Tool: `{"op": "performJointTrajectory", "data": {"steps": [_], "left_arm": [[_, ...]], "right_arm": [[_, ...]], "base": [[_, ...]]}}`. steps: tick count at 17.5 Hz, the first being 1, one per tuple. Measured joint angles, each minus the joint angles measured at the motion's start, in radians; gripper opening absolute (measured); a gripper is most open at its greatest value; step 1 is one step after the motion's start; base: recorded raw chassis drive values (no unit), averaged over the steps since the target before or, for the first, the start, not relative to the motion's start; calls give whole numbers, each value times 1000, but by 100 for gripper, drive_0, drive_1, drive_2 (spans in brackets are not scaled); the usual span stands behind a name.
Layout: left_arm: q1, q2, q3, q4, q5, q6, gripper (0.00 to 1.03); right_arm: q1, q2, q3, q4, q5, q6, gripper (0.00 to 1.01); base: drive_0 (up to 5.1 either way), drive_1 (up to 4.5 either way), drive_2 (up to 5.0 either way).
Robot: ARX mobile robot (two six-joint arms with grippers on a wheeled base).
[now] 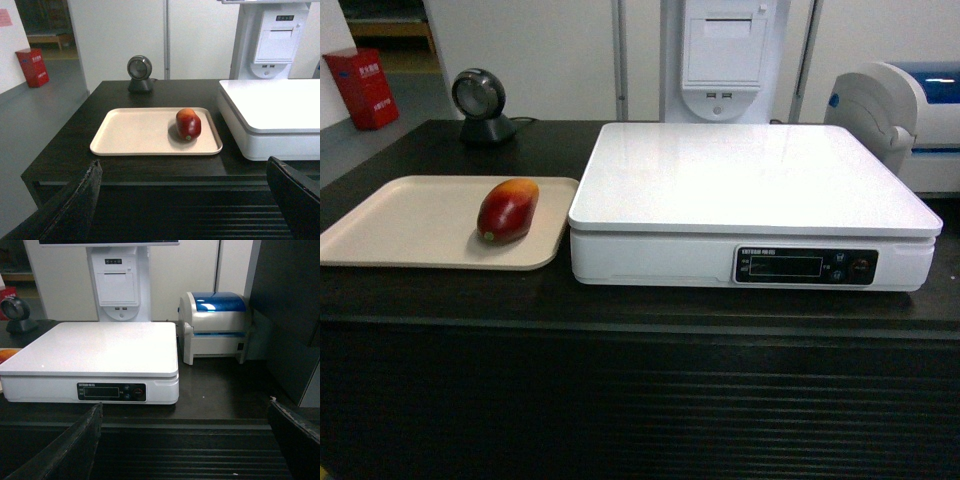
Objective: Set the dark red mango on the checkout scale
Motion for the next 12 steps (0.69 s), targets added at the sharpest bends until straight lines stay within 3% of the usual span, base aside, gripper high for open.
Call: {"op": "performJointTrajectory", "data": {"steps": [6,7,8,9,10,11,12], "left_arm": [[0,0,0,0,0,0,98],[-14,8,8,-35,-35,2,98],[-71,60,33,-81,-153,8,98],[-207,261,88,29,-343,9,98],[-271,363,123,114,-426,11,98],[-298,465,155,211,-472,11,98],[-297,571,187,307,-465,21,98]], "right_arm": [[0,0,0,0,0,0,98],[0,0,0,0,0,0,98],[0,0,0,0,1,0,98],[0,0,0,1,-1,0,98],[0,0,0,0,0,0,98],[0,0,0,0,0,0,98],[0,0,0,0,0,0,98]], "base": [[0,0,0],[0,0,0],[0,0,0],[0,0,0],[0,0,0],[0,0,0],[0,0,0]]}}
